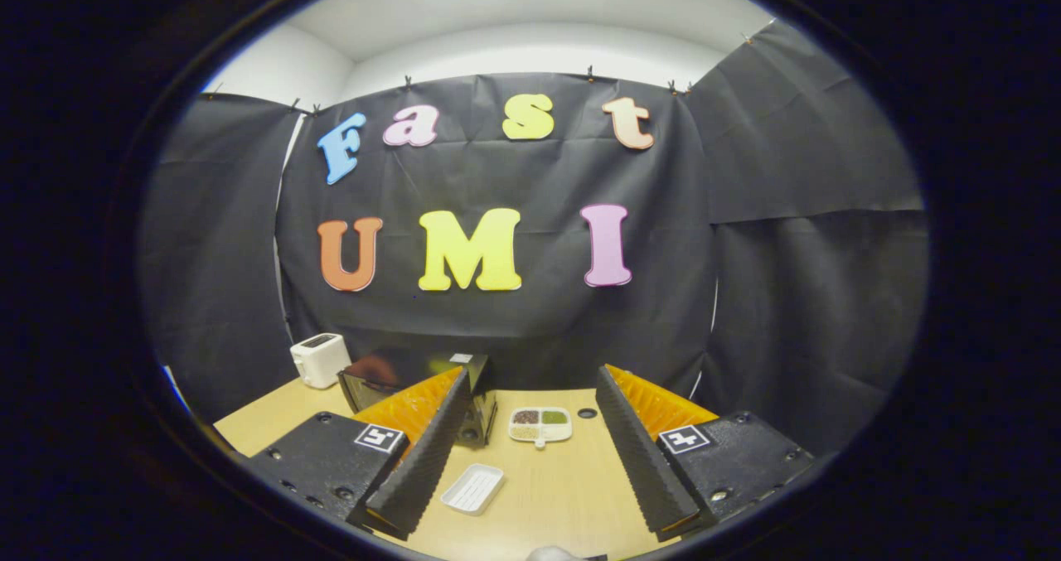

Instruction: Open the toaster oven, put the food inside, and close the toaster oven door.

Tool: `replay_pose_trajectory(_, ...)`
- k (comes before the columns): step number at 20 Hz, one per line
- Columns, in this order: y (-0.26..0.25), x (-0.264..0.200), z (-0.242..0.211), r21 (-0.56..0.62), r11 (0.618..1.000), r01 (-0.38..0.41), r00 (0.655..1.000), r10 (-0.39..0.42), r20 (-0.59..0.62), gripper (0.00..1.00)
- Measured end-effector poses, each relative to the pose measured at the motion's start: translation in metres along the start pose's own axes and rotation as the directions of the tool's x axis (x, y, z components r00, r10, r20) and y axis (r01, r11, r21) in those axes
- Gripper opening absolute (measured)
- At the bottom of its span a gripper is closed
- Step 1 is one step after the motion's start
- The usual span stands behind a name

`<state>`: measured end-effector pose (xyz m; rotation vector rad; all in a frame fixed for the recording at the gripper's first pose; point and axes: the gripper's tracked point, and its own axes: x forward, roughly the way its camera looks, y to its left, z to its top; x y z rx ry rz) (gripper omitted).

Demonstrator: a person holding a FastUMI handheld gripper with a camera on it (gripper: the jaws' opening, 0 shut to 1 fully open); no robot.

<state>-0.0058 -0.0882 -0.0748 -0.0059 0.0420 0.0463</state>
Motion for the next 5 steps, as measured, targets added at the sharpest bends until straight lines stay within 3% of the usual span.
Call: replay_pose_trajectory(5, 0.003, -0.006, 0.015, -0.015, 1.0, 0.001, 0.999, -0.001, 0.037, 0.97)
